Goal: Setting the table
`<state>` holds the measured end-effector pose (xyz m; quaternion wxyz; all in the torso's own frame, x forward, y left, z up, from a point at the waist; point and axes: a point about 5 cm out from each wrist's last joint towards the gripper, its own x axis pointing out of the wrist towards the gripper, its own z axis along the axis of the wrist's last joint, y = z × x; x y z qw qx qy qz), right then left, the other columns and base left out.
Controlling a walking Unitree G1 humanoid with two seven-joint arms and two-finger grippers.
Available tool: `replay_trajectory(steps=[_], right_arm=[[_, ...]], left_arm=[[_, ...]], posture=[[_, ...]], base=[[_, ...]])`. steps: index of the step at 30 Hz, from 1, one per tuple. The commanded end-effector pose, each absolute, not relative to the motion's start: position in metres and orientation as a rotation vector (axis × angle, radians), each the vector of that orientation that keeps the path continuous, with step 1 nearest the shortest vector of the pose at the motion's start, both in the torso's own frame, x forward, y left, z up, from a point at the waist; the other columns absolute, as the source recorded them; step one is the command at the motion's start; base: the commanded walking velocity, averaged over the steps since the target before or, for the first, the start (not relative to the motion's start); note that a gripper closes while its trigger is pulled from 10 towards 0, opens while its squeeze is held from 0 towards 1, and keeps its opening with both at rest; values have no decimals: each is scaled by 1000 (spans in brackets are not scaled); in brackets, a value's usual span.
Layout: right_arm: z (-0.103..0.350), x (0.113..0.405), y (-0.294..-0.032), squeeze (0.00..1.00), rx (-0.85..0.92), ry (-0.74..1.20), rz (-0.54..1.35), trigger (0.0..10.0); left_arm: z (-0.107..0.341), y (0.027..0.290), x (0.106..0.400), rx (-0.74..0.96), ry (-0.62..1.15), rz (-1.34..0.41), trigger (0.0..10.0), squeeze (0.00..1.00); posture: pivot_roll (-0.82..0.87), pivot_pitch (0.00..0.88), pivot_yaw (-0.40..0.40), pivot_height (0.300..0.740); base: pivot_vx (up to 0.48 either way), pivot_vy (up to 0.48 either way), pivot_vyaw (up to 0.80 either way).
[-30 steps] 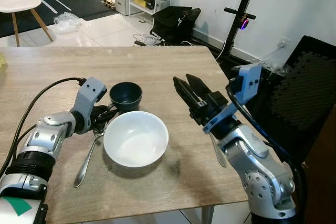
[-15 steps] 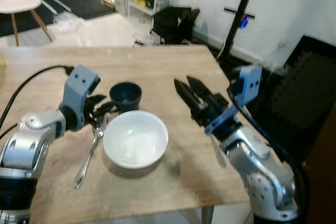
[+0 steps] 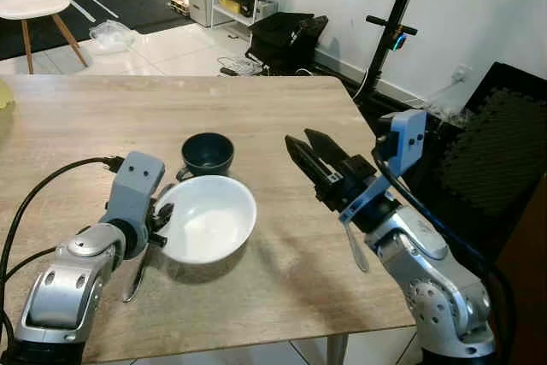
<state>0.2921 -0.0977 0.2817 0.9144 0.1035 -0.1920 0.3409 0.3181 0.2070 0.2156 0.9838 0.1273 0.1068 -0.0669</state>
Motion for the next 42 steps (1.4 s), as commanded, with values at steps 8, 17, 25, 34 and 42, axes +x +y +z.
replay_trajectory(steps=[8, 17, 25, 34, 42], right_arm=[[277, 286, -107, 0, 216, -390, 653, 10000], [274, 286, -112, 0, 208, -390, 634, 10000], [274, 288, -112, 0, 209, -385, 640, 10000], [275, 289, -109, 0, 214, -387, 654, 10000], [276, 288, -112, 0, 211, -388, 645, 10000]], left_arm=[[213, 212, 314, 256, 228, -43, 10000, 0], [202, 204, 312, 244, 247, -6, 10000, 0], [228, 194, 315, 253, 72, -57, 10000, 0], [230, 186, 322, 105, 113, -111, 10000, 0], [234, 195, 319, 91, 106, -65, 10000, 0]], posture=[[100, 140, 21, 740], [99, 112, 16, 740], [110, 101, -3, 740], [111, 103, -8, 740], [102, 110, -5, 740]], base=[[0, 0, 0], [0, 0, 0], [0, 0, 0], [0, 0, 0], [0, 0, 0]])
